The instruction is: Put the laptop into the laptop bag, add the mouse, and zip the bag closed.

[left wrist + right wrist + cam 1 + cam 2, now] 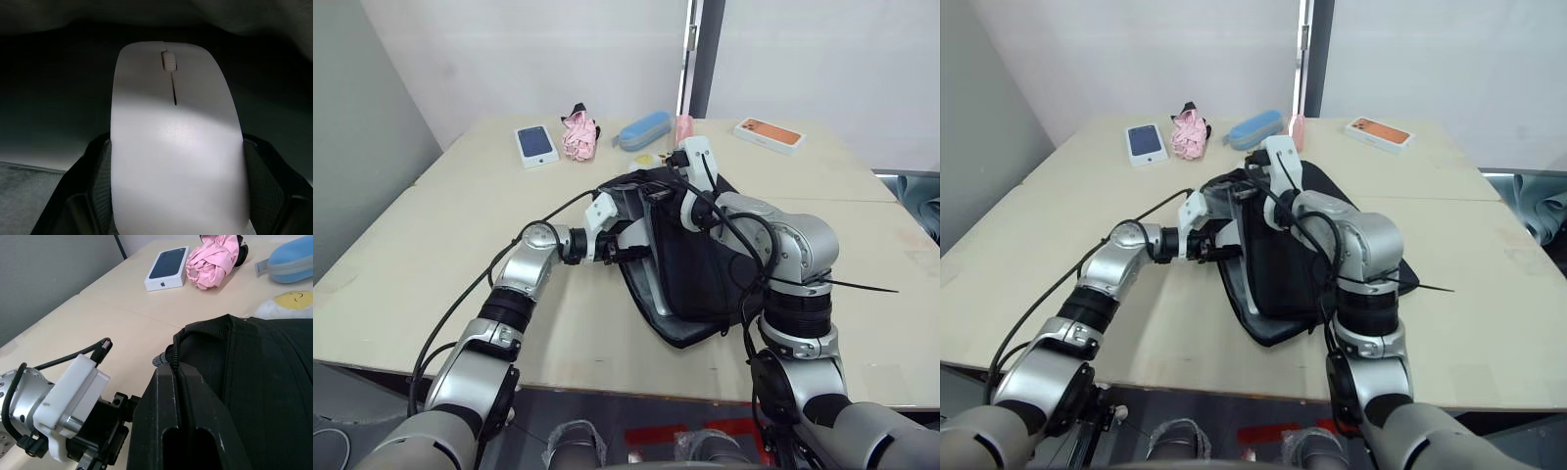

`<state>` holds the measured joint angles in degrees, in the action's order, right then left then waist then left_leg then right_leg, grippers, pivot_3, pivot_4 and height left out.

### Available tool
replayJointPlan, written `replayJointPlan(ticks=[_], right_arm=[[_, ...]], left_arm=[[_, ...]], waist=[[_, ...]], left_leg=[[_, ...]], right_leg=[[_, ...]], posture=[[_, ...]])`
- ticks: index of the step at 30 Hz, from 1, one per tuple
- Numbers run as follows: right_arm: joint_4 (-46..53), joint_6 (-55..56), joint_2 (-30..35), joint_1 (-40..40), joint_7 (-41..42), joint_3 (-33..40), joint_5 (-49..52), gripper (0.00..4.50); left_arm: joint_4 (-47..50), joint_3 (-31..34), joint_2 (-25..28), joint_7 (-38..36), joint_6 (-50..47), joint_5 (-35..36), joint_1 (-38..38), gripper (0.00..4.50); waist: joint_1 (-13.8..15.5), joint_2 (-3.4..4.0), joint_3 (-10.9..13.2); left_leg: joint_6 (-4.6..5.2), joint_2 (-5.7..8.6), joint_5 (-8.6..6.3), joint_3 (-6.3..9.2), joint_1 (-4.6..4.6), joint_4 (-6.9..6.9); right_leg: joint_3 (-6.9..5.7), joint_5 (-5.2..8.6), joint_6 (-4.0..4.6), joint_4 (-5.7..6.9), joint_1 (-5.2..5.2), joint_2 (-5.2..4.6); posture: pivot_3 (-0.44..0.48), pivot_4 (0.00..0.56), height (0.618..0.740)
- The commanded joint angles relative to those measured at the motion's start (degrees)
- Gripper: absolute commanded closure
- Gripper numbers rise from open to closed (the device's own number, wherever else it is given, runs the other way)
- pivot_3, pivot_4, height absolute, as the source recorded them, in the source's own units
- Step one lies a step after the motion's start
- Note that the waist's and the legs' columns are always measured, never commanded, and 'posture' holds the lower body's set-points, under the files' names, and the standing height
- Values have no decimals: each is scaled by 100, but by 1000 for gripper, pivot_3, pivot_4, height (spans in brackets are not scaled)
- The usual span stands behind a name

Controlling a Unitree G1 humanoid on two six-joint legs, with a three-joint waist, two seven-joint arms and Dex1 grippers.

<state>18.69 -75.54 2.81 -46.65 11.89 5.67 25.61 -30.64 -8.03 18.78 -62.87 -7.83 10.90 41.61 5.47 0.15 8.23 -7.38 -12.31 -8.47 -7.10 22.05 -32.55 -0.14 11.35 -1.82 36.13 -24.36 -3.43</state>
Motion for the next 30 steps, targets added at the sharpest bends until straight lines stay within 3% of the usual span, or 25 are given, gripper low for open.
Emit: replayJointPlan(ticks=[1,25,28,30], right_arm=[[369,121,-21,-71,-28,79,141,4490],[399,48,-83,-88,-182,90,279,4490],[397,44,-86,-91,-184,95,287,4500],[396,44,-82,-88,-183,89,293,4500]], left_arm=[[-33,130,-107,61,298,65,4,1645],[-1796,391,-817,340,1186,18,767,1645],[-1812,444,-855,302,1097,91,758,253],[-1720,477,-884,227,1072,149,707,41]], waist=[[3,0,0],[9,0,0],[11,-1,0],[14,-1,0]], left_leg=[[0,0,0,0,0,0],[1,1,0,0,0,1],[1,1,0,0,0,1],[1,1,0,0,1,1]], right_leg=[[0,0,0,0,0,0],[1,-8,-13,-2,0,0],[1,-8,-13,-3,0,-1],[1,-8,-13,-3,0,-1]], posture=[[0,150,740],[0,150,740],[0,150,740],[0,150,740]])
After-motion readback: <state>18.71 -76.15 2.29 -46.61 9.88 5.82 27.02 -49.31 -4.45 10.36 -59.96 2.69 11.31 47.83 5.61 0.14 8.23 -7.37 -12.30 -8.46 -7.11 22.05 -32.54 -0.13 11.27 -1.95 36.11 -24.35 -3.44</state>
